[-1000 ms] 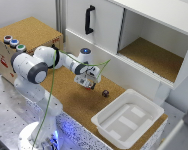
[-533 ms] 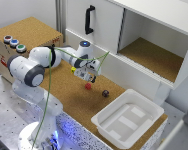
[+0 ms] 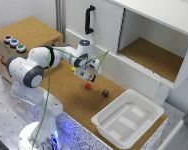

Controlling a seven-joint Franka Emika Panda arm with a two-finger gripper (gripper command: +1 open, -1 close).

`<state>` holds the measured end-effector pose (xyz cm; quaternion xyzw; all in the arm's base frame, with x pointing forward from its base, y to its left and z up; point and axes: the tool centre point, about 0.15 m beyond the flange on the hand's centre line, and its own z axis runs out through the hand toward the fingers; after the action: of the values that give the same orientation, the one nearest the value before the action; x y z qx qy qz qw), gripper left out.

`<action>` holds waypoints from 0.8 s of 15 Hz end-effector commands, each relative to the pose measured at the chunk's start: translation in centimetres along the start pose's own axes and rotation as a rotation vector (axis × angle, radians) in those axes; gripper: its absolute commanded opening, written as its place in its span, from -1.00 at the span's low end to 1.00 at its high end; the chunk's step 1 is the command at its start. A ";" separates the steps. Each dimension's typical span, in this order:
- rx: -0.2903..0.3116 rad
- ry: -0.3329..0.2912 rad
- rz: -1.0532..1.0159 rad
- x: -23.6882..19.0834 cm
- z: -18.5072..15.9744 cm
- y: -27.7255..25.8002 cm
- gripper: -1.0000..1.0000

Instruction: Put the pink block on the table

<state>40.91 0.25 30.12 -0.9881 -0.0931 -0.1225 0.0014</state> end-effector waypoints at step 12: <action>-0.062 -0.109 -0.127 -2.3 4.2 1.8 1.00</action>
<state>40.18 -0.38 28.88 -0.9847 -0.1364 -0.1075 -0.0151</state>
